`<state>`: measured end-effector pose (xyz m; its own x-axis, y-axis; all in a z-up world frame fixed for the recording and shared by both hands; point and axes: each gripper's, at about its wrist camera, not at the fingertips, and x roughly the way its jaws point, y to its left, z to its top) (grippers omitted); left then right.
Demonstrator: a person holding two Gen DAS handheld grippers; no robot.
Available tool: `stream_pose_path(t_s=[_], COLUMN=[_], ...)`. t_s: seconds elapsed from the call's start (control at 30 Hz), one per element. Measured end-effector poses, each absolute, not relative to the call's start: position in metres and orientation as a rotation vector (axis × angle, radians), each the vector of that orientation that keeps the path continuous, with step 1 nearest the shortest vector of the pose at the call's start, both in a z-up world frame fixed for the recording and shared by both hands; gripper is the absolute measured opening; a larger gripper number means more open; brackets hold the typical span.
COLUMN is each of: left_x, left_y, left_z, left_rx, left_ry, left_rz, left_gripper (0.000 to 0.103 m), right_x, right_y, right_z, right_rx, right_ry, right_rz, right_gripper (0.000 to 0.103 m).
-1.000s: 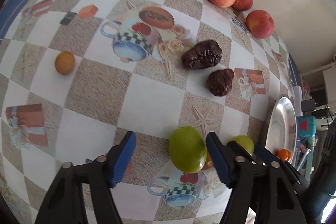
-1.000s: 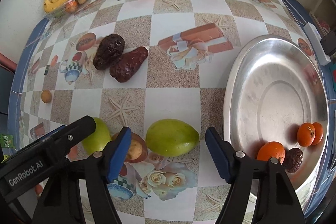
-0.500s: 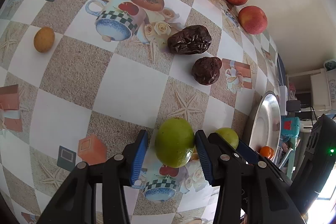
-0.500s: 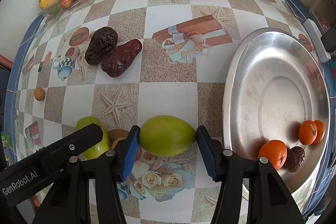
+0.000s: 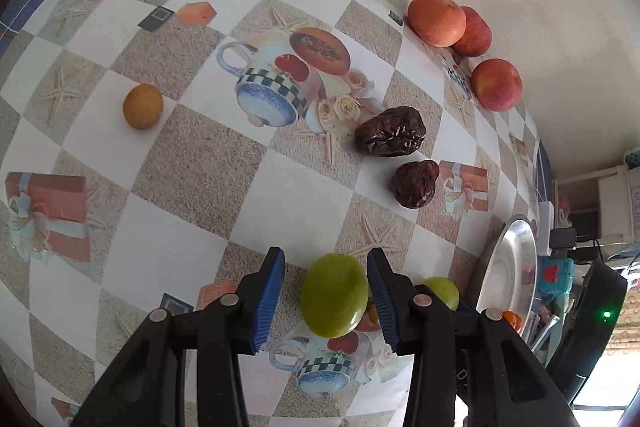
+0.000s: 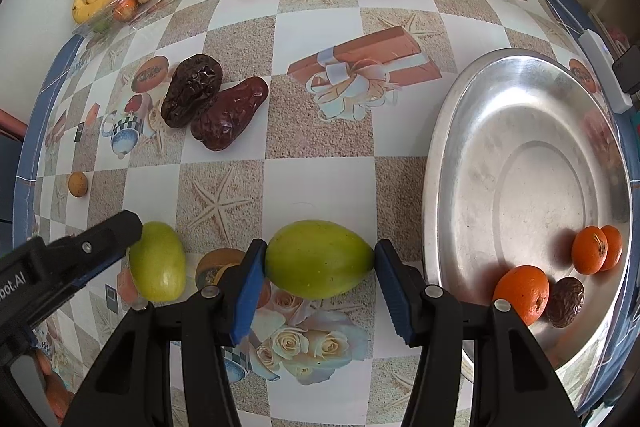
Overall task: Organize fruits
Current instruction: 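Close the left tool on a green jujube while the right tool grasps a large green jujube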
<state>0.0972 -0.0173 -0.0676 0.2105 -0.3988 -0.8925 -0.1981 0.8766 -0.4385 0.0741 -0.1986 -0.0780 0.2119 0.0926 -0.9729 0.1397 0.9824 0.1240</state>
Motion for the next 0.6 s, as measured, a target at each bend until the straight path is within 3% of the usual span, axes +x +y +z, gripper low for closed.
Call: stream_pose_path(t_s=[0.6], left_x=[0.091], left_y=[-0.025], left_z=[-0.081], left_rx=[-0.567], left_ry=[1.43], left_rz=[-0.166], left_gripper=[0.042], right_x=[0.074], right_y=[-0.2], right_z=[-0.071], right_rx=[0.228], right_ry=[1.335], right_rz=[-0.016], right_gripper=[0.057])
